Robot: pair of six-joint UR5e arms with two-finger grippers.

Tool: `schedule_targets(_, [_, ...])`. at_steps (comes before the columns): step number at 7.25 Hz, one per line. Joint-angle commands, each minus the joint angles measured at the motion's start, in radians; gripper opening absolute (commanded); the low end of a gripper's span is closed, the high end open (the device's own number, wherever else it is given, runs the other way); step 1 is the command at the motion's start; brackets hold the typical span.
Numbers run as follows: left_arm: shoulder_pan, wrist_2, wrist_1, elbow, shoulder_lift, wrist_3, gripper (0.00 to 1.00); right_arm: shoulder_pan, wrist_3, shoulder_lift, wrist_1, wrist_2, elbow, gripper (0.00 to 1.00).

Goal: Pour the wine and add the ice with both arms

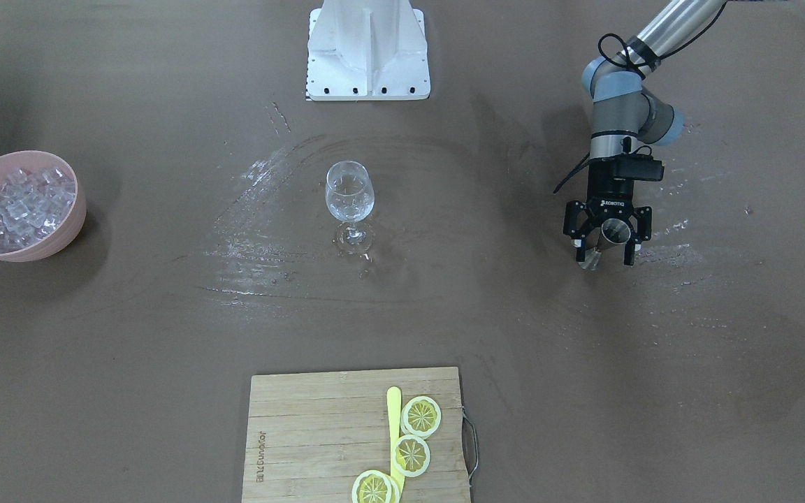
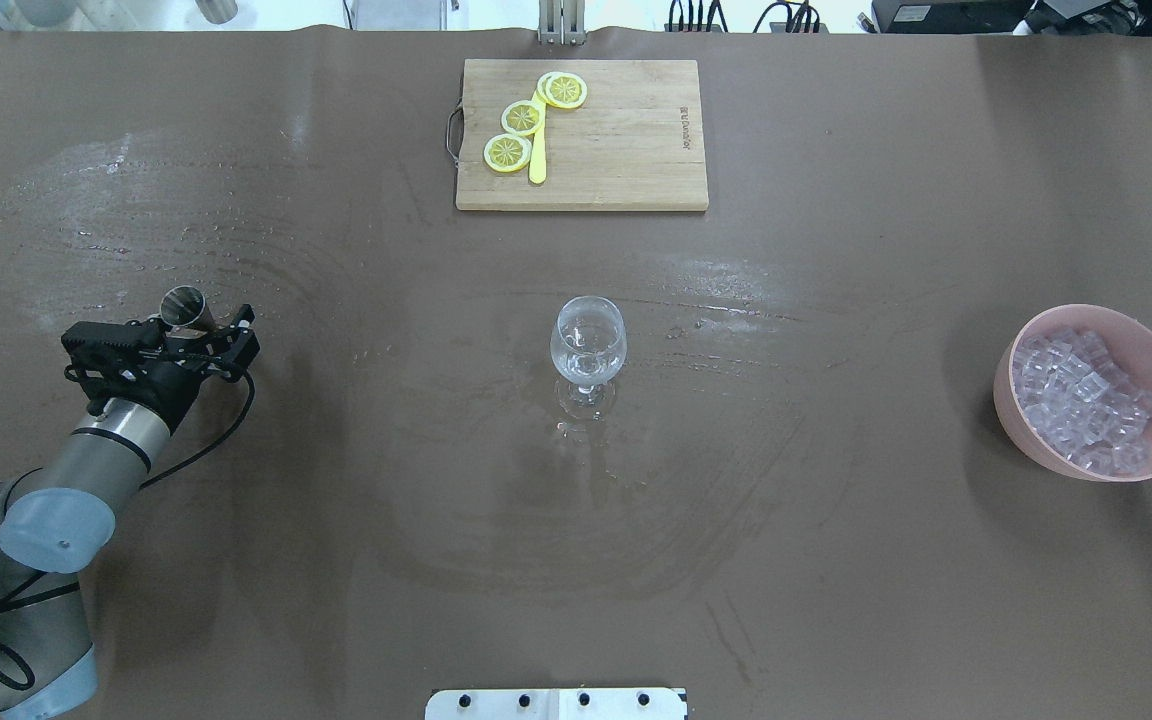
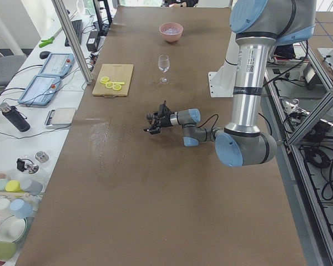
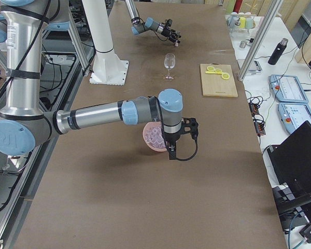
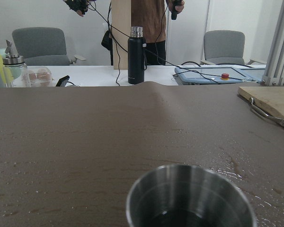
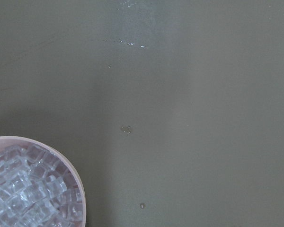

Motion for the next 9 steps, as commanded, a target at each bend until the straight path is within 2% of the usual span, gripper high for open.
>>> schedule_targets(1, [0.000, -0.001, 0.000, -0.001, 0.000, 0.001, 0.63, 0.000, 0.000, 0.000, 0.000, 0.000, -0.001, 1.00])
schedule_targets(3, [0.000, -0.001, 0.000, -0.003, -0.001, 0.003, 0.13, 0.000, 0.000, 0.000, 0.000, 0.000, 0.000, 1.00])
schedule_targets(4, [0.000, -0.002, -0.023, -0.004, -0.001, 0.003, 0.00, 0.000, 0.000, 0.000, 0.000, 0.000, 0.000, 1.00])
schedule_targets(6, [0.000, -0.007, -0.069, -0.018, 0.000, 0.012, 0.00, 0.000, 0.000, 0.000, 0.000, 0.000, 0.000, 1.00])
schedule_targets(8, [0.000, -0.007, -0.068, -0.092, 0.005, 0.020, 0.00, 0.000, 0.000, 0.000, 0.000, 0.000, 0.000, 1.00])
schedule_targets(9, [0.000, -0.007, -0.068, -0.115, 0.003, 0.092, 0.00, 0.000, 0.000, 0.000, 0.000, 0.000, 0.000, 1.00])
